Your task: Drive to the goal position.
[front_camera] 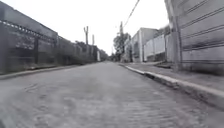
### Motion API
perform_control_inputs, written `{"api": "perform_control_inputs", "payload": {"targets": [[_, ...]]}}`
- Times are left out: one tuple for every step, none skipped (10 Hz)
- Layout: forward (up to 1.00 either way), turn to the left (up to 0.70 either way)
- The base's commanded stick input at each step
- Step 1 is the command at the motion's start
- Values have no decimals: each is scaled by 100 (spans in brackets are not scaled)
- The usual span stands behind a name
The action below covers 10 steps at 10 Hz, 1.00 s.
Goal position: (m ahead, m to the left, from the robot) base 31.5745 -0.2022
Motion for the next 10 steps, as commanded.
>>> {"api": "perform_control_inputs", "payload": {"targets": [[100, 0], [100, 0], [100, 0], [100, 0], [100, 0], [100, 0], [100, 0], [100, -11], [100, -32], [100, -40]]}}
